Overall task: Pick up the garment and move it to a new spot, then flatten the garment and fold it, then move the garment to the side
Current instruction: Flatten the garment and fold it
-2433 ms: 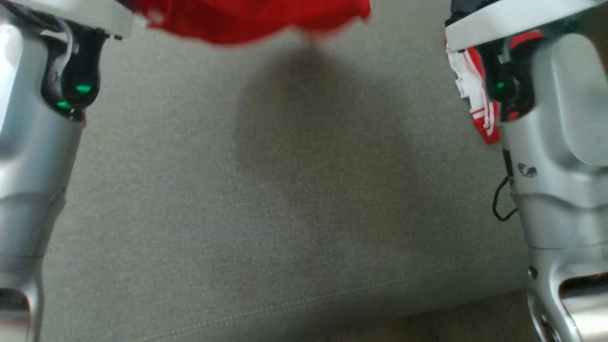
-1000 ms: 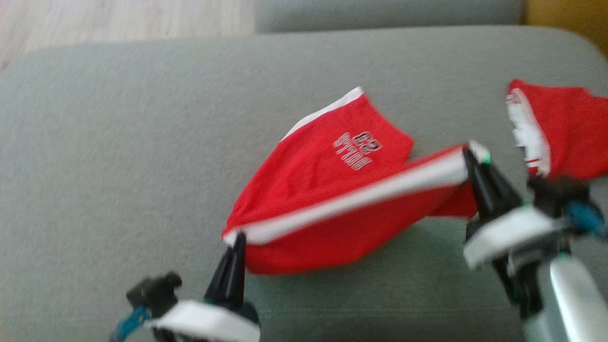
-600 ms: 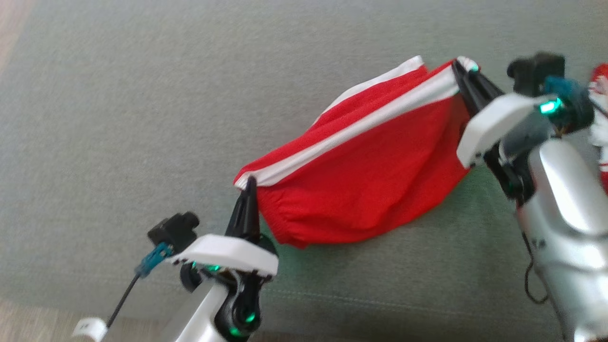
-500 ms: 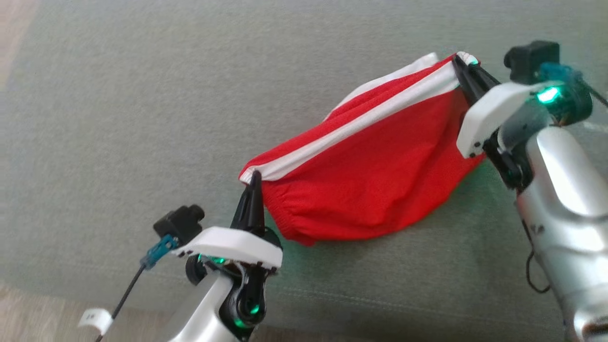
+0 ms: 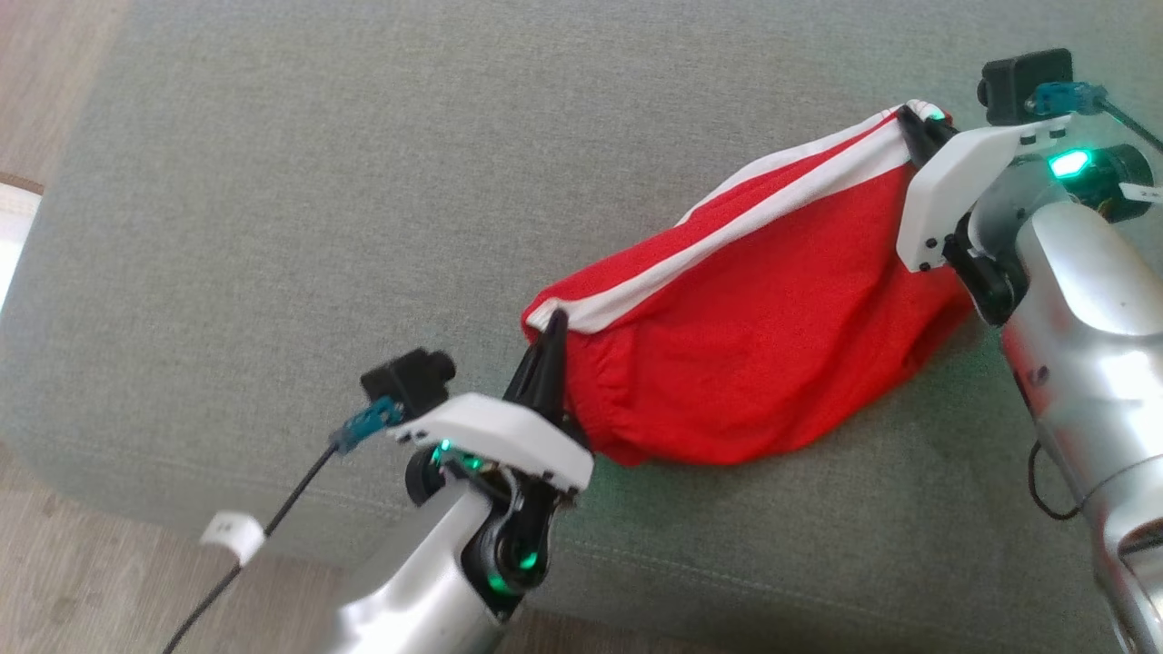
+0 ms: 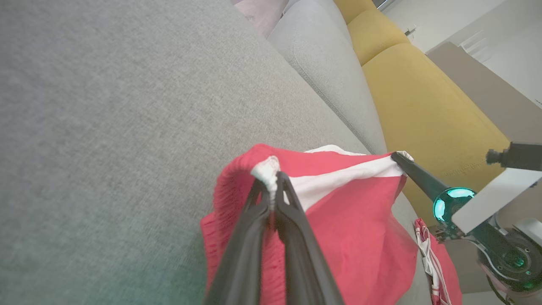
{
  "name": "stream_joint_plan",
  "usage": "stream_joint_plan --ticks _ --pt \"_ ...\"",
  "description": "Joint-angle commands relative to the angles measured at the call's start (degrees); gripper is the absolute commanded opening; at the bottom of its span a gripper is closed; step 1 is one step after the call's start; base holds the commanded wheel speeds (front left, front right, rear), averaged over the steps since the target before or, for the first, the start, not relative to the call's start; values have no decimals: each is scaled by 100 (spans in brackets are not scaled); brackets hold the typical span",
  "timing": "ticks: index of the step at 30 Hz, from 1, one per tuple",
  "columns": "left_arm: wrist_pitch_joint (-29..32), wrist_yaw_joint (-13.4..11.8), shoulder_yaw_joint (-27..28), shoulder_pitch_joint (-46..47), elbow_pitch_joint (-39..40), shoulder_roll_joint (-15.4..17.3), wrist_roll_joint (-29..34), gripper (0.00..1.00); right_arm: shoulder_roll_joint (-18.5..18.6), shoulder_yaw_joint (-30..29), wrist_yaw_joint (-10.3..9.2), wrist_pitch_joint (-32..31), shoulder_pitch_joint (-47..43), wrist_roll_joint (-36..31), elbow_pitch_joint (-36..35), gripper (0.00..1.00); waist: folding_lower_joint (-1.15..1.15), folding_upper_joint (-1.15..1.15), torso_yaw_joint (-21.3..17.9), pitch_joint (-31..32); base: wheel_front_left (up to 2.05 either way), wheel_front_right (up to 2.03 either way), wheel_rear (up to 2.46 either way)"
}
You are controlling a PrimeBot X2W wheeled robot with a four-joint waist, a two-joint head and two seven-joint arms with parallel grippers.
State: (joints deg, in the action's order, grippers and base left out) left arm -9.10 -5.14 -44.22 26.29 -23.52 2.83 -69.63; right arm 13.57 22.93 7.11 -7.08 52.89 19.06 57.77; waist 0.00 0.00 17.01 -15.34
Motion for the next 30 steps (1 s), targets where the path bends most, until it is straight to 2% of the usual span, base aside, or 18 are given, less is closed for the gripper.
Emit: stream_joint_plan --ticks 1,2,3,4,5,6,7,8,9,13,19,23,30 --pt "-64 -39 76 299 100 7 -58 0 -36 121 37 97 231 21 -34 1 0 0 22 7 0 0 0" --pt "-73 -63 19 382 42 6 -77 0 -46 153 37 138 290 27 65 6 0 0 32 9 0 0 0" --pt "-78 -79 -44 468 -31 6 -70 0 -62 183 37 177 345 36 158 15 0 0 35 10 0 0 0" --pt "-78 -79 -44 468 -31 6 -70 0 -62 183 37 177 345 36 158 15 0 0 35 10 0 0 0" --pt "-77 -92 -103 547 -109 6 -65 0 -76 203 37 223 403 42 247 32 0 0 31 9 0 0 0" --pt "-68 -102 -162 617 -187 6 -61 0 -93 216 37 277 456 47 335 78 0 0 23 9 0 0 0" --pt "-80 -102 -207 680 -250 6 -59 17 -116 226 37 324 502 53 425 100 0 0 14 11 0 0 0" --pt "-86 -102 -252 734 -309 6 -56 45 -144 232 37 366 541 66 511 100 0 0 5 18 0 0 0" --pt "-86 -107 -303 779 -365 6 -41 99 -173 241 37 406 568 80 593 100 0 0 0 31 0 0 0" --pt "-53 -91 -479 871 -542 22 93 100 -207 327 37 527 619 147 840 100 0 0 -13 90 0 0 0" --pt "21 -87 -711 779 -396 353 340 100 -181 486 37 574 628 350 1011 100 0 0 -63 202 0 0 0" --pt "41 -189 -765 545 -19 709 422 100 -120 727 37 481 543 556 938 100 0 0 -109 314 0 0 0" --pt "179 -573 -835 89 893 1497 581 100 153 1178 37 153 248 1046 707 100 0 0 -155 550 0 0 0"
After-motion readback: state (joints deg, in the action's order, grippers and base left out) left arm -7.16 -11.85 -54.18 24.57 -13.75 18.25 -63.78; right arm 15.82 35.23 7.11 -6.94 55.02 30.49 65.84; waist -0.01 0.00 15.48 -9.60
